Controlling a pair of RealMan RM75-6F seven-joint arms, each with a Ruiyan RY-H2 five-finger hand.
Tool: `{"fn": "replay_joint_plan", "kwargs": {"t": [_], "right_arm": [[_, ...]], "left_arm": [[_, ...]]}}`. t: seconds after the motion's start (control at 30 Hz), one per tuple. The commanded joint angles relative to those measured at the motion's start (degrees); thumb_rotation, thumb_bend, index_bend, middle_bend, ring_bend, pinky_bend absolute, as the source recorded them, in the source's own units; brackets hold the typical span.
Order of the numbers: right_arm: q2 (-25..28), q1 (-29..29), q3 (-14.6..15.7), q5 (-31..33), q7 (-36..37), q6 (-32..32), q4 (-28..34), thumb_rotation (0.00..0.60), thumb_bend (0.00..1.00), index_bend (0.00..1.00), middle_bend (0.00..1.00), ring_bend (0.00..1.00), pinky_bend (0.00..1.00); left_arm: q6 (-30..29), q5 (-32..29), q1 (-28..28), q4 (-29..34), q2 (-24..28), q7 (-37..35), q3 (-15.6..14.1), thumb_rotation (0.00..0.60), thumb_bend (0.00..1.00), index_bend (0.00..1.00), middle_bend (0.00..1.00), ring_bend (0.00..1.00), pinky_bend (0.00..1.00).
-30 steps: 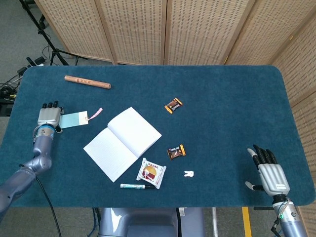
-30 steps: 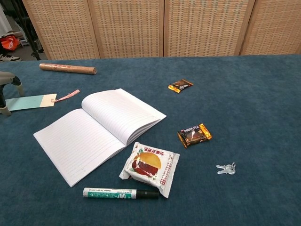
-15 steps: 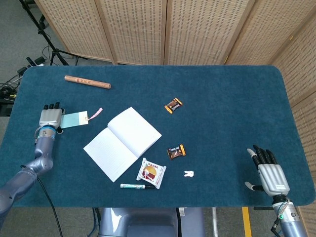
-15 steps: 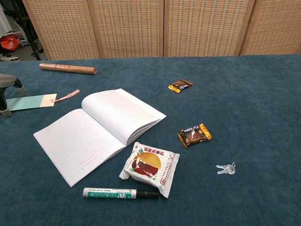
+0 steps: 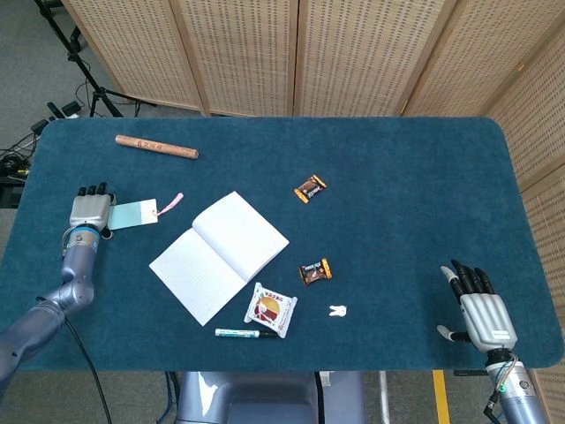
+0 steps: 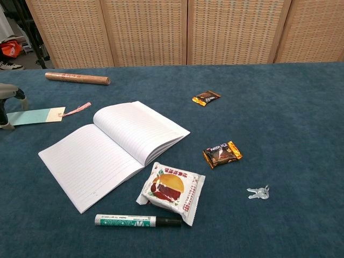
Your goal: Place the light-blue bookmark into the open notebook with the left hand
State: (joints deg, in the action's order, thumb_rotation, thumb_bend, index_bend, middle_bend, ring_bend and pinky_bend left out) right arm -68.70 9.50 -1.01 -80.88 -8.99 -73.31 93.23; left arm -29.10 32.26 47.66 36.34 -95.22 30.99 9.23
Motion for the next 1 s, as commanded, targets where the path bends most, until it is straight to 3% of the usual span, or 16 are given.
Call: {"fn": "replay_joint_plan", "kwargs": {"t": [0.03, 0.37, 0.57, 0.73, 0.87, 1.0], "right_arm": [[-0.03, 0.02, 0.01, -0.06, 0.04, -0.01, -0.04, 0.600, 0.16, 0.00, 0.00, 0.00, 0.00], [0.02, -0.07, 0.03, -0.22, 0.13, -0.29, 0.01, 0.600, 0.16, 0.00, 0.00, 0.00, 0.00], [0.21, -0.14, 0.05, -0.35, 0.46, -0.44, 0.12, 0.600, 0.16, 0.00, 0.00, 0.00, 0.00], [0.47, -0.24, 0.14, -0.80, 1.01, -0.74, 0.23, 0.600, 0.16, 0.00, 0.00, 0.00, 0.00], [0.89, -0.46, 0.19, -1.24, 2.01, -1.21, 0.30, 0.600, 0.16, 0.00, 0.00, 0.00, 0.00], [1.19, -0.59, 0.21, -1.57, 2.87, -1.49, 0.29, 0.600, 0.16, 0.00, 0.00, 0.00, 0.00]], "left_arm": [[-0.16, -0.15, -0.04, 0.34, 0.23, 0.19, 0.09, 0.600, 0.34, 0.33, 0.00, 0.00, 0.00], [-0.69, -0.39, -0.23, 1.13, 0.62, 0.64, 0.20, 0.600, 0.36, 0.33, 0.00, 0.00, 0.00], [-3.46, 0.92, -0.20, 5.67, 3.57, -0.36, 1.27, 0.600, 0.35, 0.33, 0.00, 0.00, 0.00], [-7.38, 2.66, -0.52, 13.21, 7.77, -0.50, 1.74, 0.600, 0.35, 0.33, 0.00, 0.00, 0.00], [-12.81, 6.56, -1.73, 24.26, 13.26, -0.44, 1.27, 0.600, 0.35, 0.33, 0.00, 0.00, 0.00], [-15.29, 10.15, -3.07, 31.46, 16.81, -1.93, 0.65, 0.600, 0.34, 0.33, 0.00, 0.00, 0.00]]}}
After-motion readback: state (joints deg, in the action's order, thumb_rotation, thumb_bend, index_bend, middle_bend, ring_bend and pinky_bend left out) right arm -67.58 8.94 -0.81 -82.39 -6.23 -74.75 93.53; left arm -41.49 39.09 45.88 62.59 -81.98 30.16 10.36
